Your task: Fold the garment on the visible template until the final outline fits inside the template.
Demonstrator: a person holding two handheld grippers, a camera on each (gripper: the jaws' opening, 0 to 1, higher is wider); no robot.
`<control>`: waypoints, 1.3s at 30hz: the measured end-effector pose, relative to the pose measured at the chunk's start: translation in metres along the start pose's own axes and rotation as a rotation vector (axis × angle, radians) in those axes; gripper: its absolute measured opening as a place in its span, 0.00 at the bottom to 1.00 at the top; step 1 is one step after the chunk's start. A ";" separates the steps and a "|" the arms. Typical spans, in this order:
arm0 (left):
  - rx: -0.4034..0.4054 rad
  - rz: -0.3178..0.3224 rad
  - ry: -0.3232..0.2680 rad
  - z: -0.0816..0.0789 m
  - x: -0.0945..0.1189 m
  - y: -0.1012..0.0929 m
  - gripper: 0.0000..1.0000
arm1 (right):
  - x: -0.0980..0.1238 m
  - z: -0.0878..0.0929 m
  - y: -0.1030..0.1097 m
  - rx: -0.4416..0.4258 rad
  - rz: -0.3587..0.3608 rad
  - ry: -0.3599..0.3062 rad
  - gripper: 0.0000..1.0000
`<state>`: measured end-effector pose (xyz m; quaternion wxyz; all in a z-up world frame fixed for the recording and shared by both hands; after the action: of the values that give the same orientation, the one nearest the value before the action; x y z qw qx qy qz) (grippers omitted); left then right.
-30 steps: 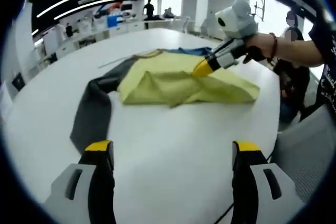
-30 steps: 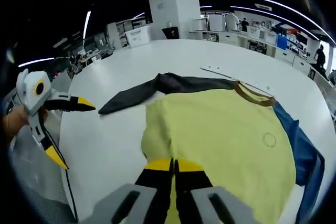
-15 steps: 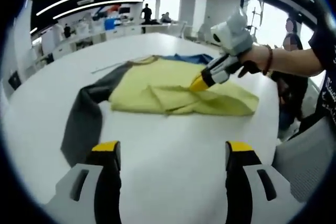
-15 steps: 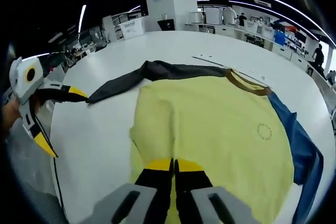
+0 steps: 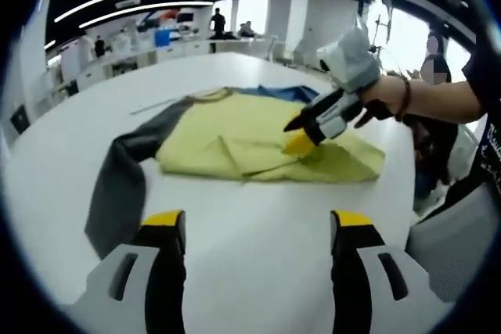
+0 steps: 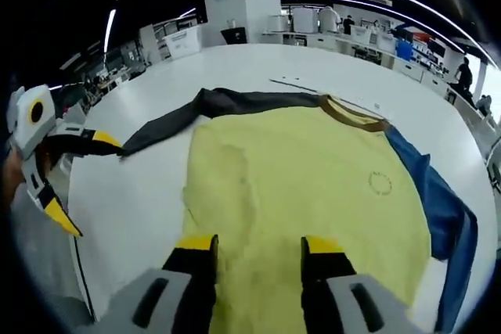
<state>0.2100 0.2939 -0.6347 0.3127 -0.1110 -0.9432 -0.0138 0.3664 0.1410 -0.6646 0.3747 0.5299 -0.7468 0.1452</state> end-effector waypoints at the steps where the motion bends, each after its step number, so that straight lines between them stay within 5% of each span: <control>1: -0.007 0.005 0.006 -0.003 -0.002 0.001 0.70 | 0.006 0.000 -0.001 -0.008 0.002 -0.010 0.50; 5: -0.027 -0.003 -0.002 -0.014 -0.009 0.003 0.66 | 0.022 0.006 -0.003 -0.113 -0.002 -0.023 0.57; 16: 0.038 0.019 -0.036 -0.040 -0.036 0.006 0.55 | 0.060 0.042 -0.014 -0.165 0.048 -0.002 0.62; 30: 0.136 0.013 -0.002 -0.038 -0.073 0.012 0.37 | 0.099 0.094 -0.025 -0.218 0.138 0.039 0.59; 39: 0.149 0.003 0.070 -0.034 -0.090 0.012 0.33 | 0.114 0.121 -0.024 -0.273 0.164 0.062 0.53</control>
<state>0.3021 0.2841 -0.6612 0.3529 -0.0885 -0.9299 0.0530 0.3207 -0.0208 -0.6691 0.4530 0.4067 -0.7884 0.0888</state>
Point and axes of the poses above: the point that each gripper's makers call its tool centre point, and the gripper's own axes: x roughly backward along the fingers, y roughly to its left, z roughly out of its underside, the point moved 6 cm from there along x, roughly backward along the fingers, and after that the axes turned 6 degrees about -z, right-handed, at the moved point
